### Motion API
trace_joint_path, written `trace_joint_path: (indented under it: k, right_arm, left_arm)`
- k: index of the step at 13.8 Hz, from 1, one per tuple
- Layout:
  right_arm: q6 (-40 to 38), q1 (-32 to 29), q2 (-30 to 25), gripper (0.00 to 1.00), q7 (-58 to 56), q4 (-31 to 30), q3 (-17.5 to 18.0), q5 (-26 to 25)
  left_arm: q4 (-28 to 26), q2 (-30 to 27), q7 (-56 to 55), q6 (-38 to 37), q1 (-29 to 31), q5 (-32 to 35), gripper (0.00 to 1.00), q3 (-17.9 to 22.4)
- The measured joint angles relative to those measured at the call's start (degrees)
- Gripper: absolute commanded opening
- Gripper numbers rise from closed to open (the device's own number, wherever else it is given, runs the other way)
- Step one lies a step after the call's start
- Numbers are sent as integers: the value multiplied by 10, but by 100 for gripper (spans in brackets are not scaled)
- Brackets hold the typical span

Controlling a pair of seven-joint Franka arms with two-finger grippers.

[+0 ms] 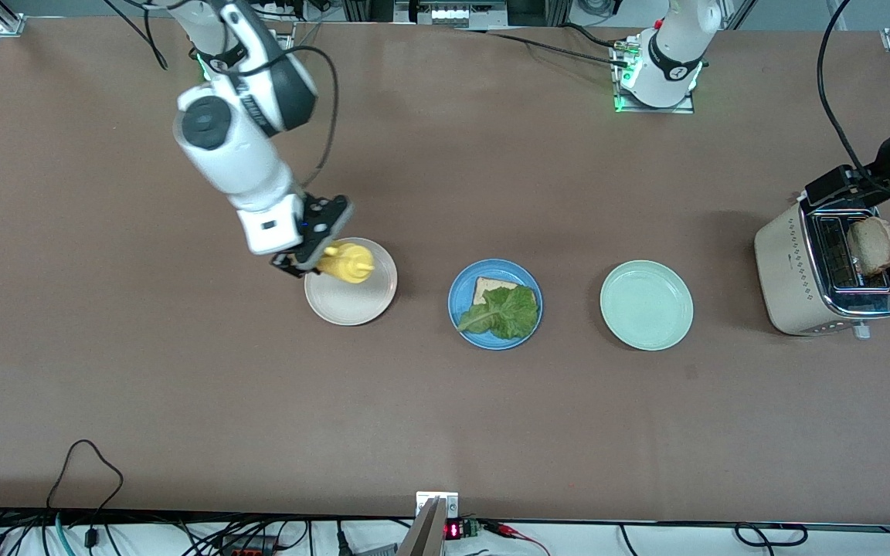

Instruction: Make sandwich in blue plate with both arms

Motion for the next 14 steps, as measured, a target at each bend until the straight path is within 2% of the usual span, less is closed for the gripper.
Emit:
trace_joint_path:
  k: [4, 9, 12, 14]
  right_arm:
    - [1, 77, 74, 0, 79, 62, -13, -80]
    - [2, 227, 177, 0, 81, 158, -137, -100]
    - [2, 275, 223, 0, 91, 198, -177, -100]
    - [2, 291, 241, 0, 95, 215, -190, -100]
  left_arm:
    - [0, 2, 0, 0, 0, 0, 100, 0]
    - [0, 3, 0, -8, 0, 0, 100, 0]
    - [0, 3, 0, -8, 0, 0, 100, 0]
    - [0, 3, 0, -7, 0, 0, 100, -1]
